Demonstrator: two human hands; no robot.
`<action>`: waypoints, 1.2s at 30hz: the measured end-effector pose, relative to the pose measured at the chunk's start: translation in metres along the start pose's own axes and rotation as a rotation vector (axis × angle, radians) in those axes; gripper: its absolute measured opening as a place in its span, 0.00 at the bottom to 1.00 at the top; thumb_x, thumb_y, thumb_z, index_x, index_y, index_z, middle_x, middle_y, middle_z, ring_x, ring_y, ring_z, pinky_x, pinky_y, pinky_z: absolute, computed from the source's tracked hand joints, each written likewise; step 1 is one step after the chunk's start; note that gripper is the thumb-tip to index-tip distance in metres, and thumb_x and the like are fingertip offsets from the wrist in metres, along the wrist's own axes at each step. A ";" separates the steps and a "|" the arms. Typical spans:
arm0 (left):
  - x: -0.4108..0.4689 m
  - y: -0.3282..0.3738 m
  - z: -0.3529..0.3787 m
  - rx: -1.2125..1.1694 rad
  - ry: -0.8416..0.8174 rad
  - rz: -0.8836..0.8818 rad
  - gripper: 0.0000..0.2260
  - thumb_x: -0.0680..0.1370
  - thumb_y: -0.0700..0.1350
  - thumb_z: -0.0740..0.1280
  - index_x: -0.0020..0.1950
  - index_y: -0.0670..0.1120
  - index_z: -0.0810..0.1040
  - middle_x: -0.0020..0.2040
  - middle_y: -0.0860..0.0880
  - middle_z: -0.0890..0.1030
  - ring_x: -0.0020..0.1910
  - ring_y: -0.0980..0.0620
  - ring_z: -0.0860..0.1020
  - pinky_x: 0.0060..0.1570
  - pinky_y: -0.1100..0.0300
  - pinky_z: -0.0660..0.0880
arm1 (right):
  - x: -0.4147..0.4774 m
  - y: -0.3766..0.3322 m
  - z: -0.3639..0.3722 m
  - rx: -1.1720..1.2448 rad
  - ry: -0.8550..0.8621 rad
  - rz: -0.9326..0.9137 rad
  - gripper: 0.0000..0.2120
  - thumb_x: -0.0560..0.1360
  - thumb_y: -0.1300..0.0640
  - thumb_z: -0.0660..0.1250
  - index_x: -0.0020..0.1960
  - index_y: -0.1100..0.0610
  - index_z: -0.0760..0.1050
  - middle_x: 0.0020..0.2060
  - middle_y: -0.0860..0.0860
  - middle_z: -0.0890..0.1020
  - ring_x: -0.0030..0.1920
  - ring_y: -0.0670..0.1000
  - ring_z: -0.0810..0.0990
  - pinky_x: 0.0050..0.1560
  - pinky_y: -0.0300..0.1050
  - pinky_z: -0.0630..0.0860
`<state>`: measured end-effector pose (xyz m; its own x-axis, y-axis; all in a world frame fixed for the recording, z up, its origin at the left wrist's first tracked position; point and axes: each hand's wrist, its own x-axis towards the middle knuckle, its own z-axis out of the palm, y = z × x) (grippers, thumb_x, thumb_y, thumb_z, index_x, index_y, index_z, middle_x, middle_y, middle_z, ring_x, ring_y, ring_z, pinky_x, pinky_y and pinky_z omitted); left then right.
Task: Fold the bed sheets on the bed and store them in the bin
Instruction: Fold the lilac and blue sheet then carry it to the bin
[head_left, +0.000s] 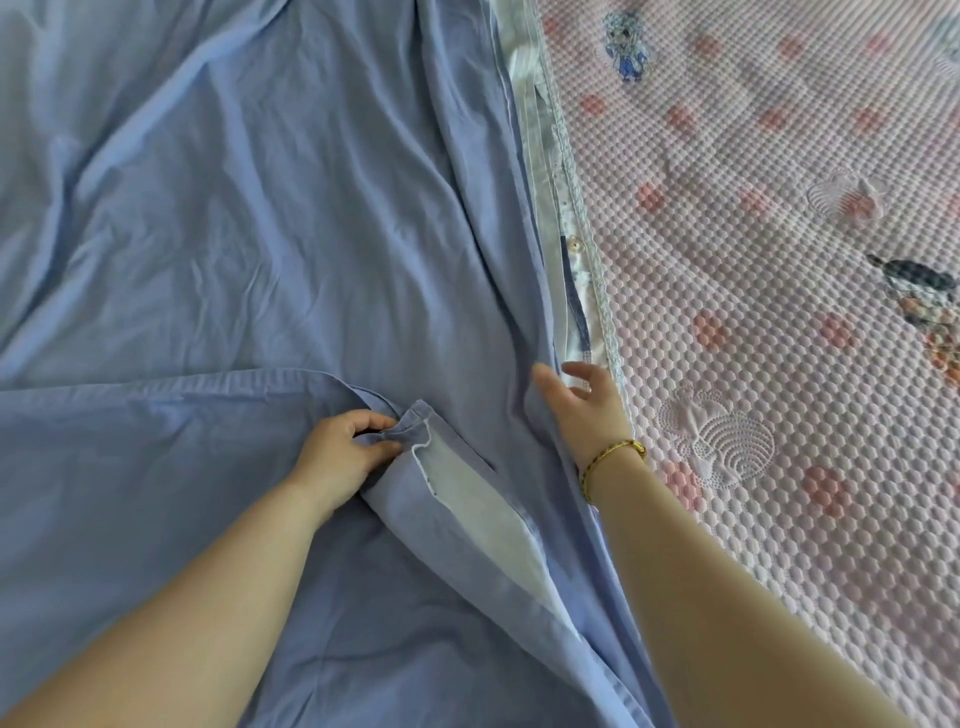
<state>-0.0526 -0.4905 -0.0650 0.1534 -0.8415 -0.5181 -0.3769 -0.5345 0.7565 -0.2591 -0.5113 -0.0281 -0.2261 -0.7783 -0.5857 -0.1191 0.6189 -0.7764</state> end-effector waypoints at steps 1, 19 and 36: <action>0.000 0.000 0.000 0.002 -0.002 -0.003 0.07 0.72 0.34 0.70 0.49 0.41 0.79 0.46 0.45 0.79 0.44 0.51 0.75 0.46 0.62 0.68 | 0.000 -0.001 -0.001 0.078 -0.004 0.048 0.10 0.77 0.50 0.61 0.54 0.55 0.71 0.38 0.47 0.73 0.34 0.44 0.71 0.35 0.34 0.67; -0.011 0.014 -0.001 -0.016 0.061 0.095 0.11 0.74 0.35 0.68 0.37 0.49 0.76 0.36 0.55 0.77 0.31 0.66 0.74 0.32 0.77 0.68 | -0.005 0.006 -0.027 -0.447 0.051 -0.103 0.12 0.77 0.58 0.60 0.35 0.57 0.67 0.30 0.51 0.70 0.38 0.53 0.71 0.32 0.43 0.64; 0.024 0.129 0.120 0.460 -0.113 0.453 0.14 0.79 0.47 0.62 0.62 0.44 0.73 0.57 0.48 0.78 0.59 0.49 0.75 0.58 0.60 0.67 | 0.004 0.041 -0.100 0.043 0.211 -0.121 0.06 0.78 0.59 0.59 0.43 0.59 0.71 0.31 0.49 0.75 0.30 0.45 0.74 0.29 0.35 0.73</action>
<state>-0.2073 -0.5698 -0.0276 -0.1995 -0.9485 -0.2462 -0.7380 -0.0199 0.6745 -0.3615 -0.4780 -0.0389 -0.4099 -0.8043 -0.4302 -0.1173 0.5142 -0.8496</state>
